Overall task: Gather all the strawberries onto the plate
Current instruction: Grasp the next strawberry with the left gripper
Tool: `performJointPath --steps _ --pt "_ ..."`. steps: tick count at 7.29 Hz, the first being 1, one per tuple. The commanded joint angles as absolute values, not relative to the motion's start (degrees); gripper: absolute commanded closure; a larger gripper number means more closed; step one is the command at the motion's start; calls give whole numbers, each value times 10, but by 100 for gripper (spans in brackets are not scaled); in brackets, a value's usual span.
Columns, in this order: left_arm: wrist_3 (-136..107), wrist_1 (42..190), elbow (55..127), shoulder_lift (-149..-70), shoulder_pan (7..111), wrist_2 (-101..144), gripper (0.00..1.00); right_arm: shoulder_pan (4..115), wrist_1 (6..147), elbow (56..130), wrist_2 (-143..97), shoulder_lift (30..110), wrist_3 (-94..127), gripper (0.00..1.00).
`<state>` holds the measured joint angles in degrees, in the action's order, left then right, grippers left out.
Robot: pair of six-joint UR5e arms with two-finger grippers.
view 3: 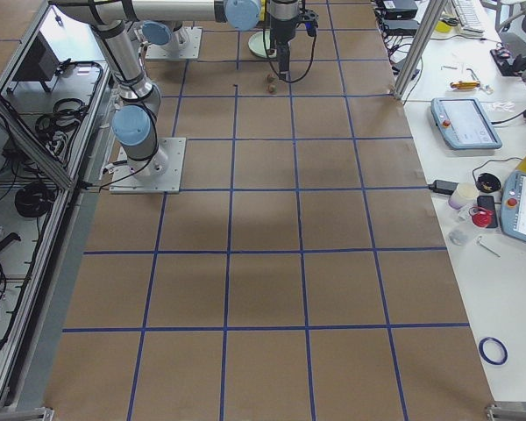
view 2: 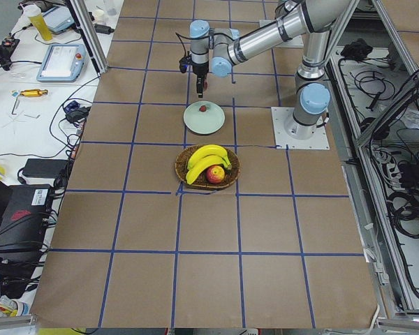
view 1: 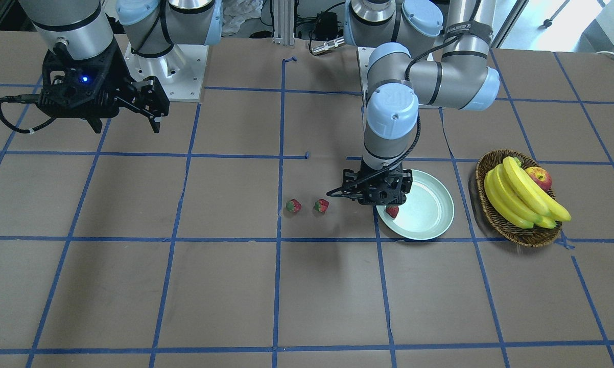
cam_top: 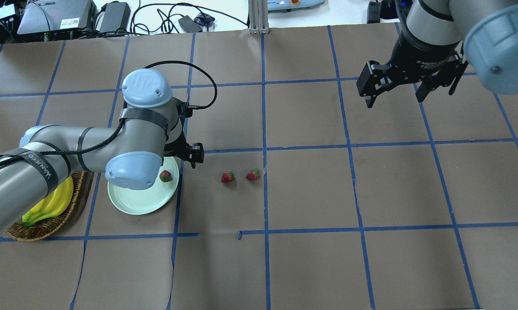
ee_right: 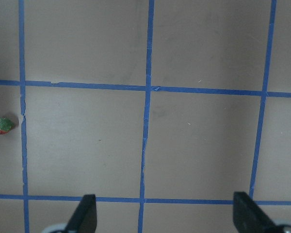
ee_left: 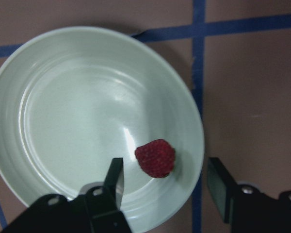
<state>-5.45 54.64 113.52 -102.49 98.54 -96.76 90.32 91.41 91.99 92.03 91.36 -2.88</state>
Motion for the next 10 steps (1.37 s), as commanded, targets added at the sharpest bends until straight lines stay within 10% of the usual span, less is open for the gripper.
performJointPath --steps 1,4,7,10 --pt "-164 474 1126 -1059 1029 -907 0 904 914 920 920 913 -28 0" --pt "-179 462 1128 -1114 1057 -905 18 904 914 920 920 913 -28 0" --pt "-171 463 1129 -1125 1059 -925 81 904 914 920 920 913 -28 0" --pt "-110 523 1108 -1084 1012 -961 92 904 914 920 920 913 -28 0"
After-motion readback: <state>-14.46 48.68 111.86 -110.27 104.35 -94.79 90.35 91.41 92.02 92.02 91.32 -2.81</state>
